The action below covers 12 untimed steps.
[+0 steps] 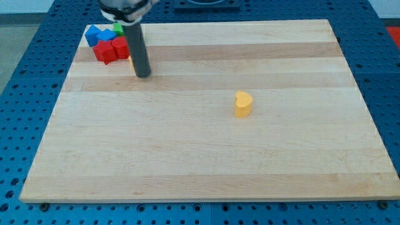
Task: Push the yellow blocks to the group of blocks
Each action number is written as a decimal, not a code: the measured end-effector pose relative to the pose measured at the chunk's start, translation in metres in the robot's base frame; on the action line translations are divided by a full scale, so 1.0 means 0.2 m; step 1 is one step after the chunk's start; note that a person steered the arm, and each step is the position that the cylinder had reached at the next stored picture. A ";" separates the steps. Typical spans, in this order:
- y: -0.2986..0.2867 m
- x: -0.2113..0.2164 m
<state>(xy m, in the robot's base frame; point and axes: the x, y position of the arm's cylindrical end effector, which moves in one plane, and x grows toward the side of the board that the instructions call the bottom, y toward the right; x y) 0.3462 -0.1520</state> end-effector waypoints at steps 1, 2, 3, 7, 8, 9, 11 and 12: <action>-0.15 -0.13; -0.23 -0.23; -0.19 0.15; 1.27 0.66; 1.15 0.59; 1.01 0.47; 0.70 0.32; 0.69 0.40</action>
<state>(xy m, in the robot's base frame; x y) 0.4269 -0.0147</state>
